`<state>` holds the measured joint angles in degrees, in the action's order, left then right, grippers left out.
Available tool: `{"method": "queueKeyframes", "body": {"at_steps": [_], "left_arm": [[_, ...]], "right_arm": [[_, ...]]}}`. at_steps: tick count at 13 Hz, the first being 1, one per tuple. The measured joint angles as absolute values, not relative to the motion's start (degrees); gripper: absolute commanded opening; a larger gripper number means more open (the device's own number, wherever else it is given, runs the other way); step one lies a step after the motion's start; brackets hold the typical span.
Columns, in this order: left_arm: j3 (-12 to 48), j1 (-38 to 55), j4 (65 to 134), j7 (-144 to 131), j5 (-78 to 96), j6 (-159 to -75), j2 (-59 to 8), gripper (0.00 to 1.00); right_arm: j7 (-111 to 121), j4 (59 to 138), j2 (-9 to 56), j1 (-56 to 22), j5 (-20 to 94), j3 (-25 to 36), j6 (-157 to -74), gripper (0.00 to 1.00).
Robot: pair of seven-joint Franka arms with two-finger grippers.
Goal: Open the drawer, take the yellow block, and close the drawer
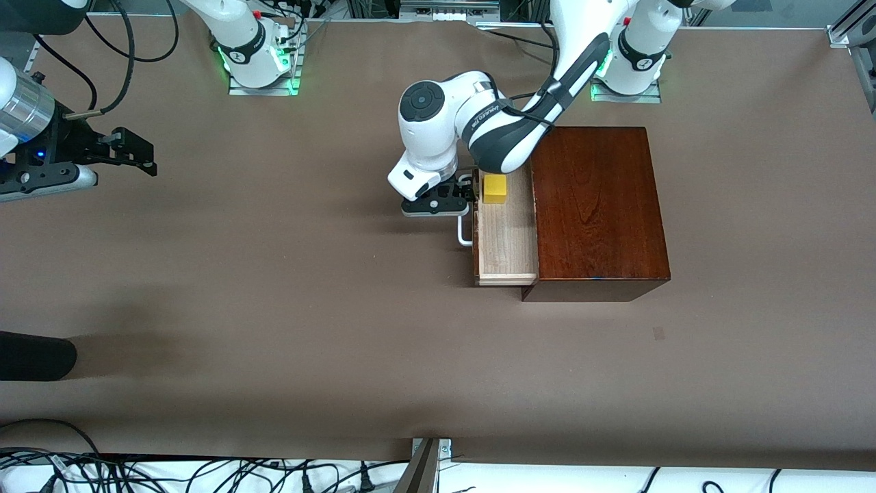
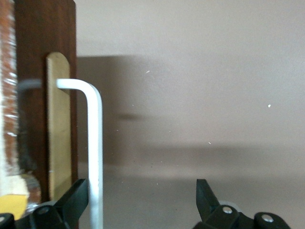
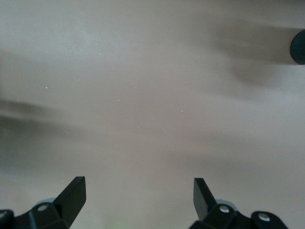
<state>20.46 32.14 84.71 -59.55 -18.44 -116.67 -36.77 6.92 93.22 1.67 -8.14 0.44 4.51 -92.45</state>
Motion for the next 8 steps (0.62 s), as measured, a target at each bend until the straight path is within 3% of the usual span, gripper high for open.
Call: {"method": "queueKeyframes", "body": {"at_steps": [4,8], "left_arm": [[20.3,31.0,79.6,-55.6,-15.3,-103.8,-32.5,1.00],[20.2,21.1,77.6,-40.5,-11.0,-96.1,-26.2,1.00]], "right_arm": [[7.0,93.2,1.7,-8.1,0.4,4.4,-92.5,1.00],[8.0,92.7,1.6,-8.3,0.6,3.4,-92.5,1.00]]}}
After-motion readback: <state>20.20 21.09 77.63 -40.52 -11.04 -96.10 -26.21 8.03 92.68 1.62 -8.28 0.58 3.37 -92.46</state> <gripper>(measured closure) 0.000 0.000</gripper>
